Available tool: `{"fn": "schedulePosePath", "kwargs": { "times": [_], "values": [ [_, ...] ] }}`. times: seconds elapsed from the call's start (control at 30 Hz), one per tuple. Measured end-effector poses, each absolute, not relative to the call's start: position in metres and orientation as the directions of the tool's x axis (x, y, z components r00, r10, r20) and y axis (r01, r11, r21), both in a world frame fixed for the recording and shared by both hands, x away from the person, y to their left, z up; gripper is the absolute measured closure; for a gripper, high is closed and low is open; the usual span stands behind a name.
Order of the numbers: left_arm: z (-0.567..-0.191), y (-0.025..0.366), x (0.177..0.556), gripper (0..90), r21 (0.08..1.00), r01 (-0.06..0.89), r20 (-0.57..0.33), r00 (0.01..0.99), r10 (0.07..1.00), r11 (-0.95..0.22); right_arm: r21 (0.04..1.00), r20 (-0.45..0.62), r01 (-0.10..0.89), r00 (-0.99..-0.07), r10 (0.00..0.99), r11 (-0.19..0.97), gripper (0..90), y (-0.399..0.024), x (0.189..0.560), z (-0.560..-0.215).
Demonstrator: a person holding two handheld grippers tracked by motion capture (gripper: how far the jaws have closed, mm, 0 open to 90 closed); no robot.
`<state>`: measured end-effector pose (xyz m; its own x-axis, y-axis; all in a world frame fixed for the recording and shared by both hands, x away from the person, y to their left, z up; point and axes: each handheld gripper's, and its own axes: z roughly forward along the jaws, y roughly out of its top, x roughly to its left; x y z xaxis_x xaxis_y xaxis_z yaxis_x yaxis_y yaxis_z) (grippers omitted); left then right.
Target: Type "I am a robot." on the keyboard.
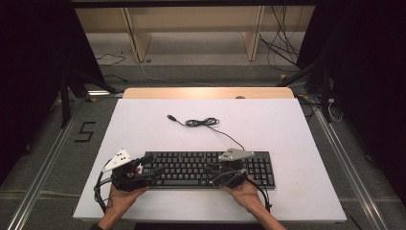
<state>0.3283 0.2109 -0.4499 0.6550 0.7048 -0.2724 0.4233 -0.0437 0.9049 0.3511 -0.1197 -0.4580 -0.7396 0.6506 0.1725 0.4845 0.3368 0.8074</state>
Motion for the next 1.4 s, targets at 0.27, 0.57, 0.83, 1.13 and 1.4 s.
{"fn": "schedulePosePath", "kwargs": {
  "times": [0.27,0.57,0.83,1.13,1.4],
  "values": [
    [-0.45,0.209,0.328,28.8,0.905,0.421,-0.265,0.661,0.702,-0.054,0.786,0.166,0.496,-0.745,0.646,0.37,89.7,-0.116,0.353,-0.464],
    [-0.45,0.209,0.328,28.6,0.905,0.42,-0.262,0.663,0.701,-0.059,0.759,0.15,0.501,-0.756,0.638,0.415,90.0,-0.106,0.354,-0.471],
    [-0.45,0.209,0.328,28.4,0.907,0.417,-0.256,0.664,0.702,-0.064,0.743,0.145,0.511,-0.754,0.641,0.433,90.0,-0.103,0.356,-0.476],
    [-0.451,0.21,0.328,28.1,0.906,0.418,-0.257,0.662,0.704,-0.062,0.729,0.1,0.501,-0.751,0.652,0.465,90.0,-0.096,0.354,-0.482],
    [-0.45,0.211,0.328,28.0,0.908,0.415,-0.254,0.661,0.706,-0.063,0.729,0.128,0.523,-0.738,0.663,0.442,89.8,-0.097,0.354,-0.48]
  ]
}}
